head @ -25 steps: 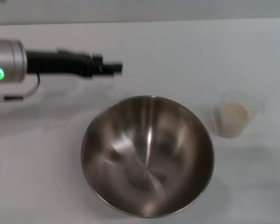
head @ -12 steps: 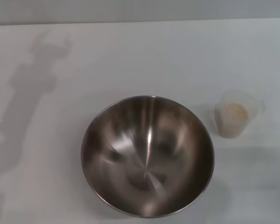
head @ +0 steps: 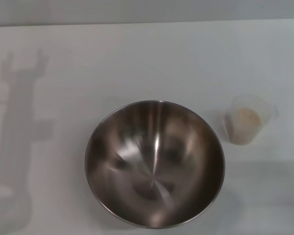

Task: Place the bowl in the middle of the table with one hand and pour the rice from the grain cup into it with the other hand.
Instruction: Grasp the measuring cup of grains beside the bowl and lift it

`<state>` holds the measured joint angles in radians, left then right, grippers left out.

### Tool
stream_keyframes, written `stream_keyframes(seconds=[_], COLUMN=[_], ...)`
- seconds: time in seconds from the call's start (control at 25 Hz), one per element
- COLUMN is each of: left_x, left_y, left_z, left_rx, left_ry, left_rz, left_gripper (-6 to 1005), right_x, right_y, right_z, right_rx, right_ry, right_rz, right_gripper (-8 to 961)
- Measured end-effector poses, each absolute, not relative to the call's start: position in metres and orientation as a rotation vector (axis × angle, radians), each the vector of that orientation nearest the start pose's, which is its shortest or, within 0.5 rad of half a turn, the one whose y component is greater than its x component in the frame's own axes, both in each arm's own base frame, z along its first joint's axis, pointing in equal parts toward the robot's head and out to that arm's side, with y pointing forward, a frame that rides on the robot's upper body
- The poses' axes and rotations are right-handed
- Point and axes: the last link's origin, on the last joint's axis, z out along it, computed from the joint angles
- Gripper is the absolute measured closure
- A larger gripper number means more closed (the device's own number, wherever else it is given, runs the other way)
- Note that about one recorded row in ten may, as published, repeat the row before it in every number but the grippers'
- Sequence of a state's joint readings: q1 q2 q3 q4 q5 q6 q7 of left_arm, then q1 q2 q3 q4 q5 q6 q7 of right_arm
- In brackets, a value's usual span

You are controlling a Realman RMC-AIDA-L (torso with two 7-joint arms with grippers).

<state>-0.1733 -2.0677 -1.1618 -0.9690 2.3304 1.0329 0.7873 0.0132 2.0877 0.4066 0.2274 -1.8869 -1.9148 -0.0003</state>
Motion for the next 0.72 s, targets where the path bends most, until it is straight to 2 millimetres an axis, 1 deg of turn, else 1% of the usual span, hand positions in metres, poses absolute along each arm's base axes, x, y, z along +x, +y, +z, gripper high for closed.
stream_keyframes(seconds=[0.04, 0.08, 0.12, 0.16, 0.2, 0.28, 0.32, 0.36, 0.4, 0.48, 0.52, 0.56, 0.72], left_x=[-0.235, -0.244, -0.272, -0.283, -0.293, -0.293, -0.313, -0.313, -0.321, -0.324, -0.331, -0.331, -0.334], left_y=[0.34, 0.338, 0.332, 0.33, 0.328, 0.328, 0.32, 0.32, 0.317, 0.316, 0.313, 0.313, 0.311], left_z=[0.049, 0.047, 0.043, 0.042, 0.041, 0.041, 0.04, 0.04, 0.038, 0.037, 0.036, 0.036, 0.035], left_rx=[-1.245, -1.242, -1.245, -1.252, -1.257, -1.257, -1.266, -1.266, -1.276, -1.281, -1.286, -1.286, -1.29], left_ry=[-0.068, -0.08, -0.168, -0.2, -0.222, -0.222, -0.277, -0.277, -0.299, -0.308, -0.324, -0.324, -0.332], left_rz=[-0.478, -0.514, -0.618, -0.633, -0.647, -0.647, -0.66, -0.66, -0.649, -0.641, -0.617, -0.617, -0.608], left_gripper=[191, 182, 173, 173, 173, 173, 173, 173, 173, 173, 173, 173, 173], right_x=[0.339, 0.34, 0.34, 0.341, 0.342, 0.345, 0.347, 0.348, 0.35, 0.355, 0.359, 0.362, 0.372], right_y=[0.152, 0.151, 0.149, 0.147, 0.145, 0.141, 0.139, 0.136, 0.135, 0.133, 0.135, 0.136, 0.154], right_z=[0.023, 0.022, 0.021, 0.02, 0.019, 0.016, 0.013, 0.01, 0.007, 0.0, -0.003, -0.007, -0.021], right_rx=[-1.255, -1.262, -1.271, -1.28, -1.29, -1.309, -1.322, -1.339, -1.356, -1.389, -1.406, -1.42, -1.493], right_ry=[0.236, 0.238, 0.24, 0.243, 0.25, 0.273, 0.288, 0.307, 0.325, 0.368, 0.399, 0.422, 0.516], right_rz=[0.832, 0.829, 0.824, 0.82, 0.812, 0.793, 0.784, 0.772, 0.76, 0.728, 0.703, 0.684, 0.615], right_gripper=[126, 126, 127, 127, 127, 127, 127, 127, 127, 126, 126, 126, 126])
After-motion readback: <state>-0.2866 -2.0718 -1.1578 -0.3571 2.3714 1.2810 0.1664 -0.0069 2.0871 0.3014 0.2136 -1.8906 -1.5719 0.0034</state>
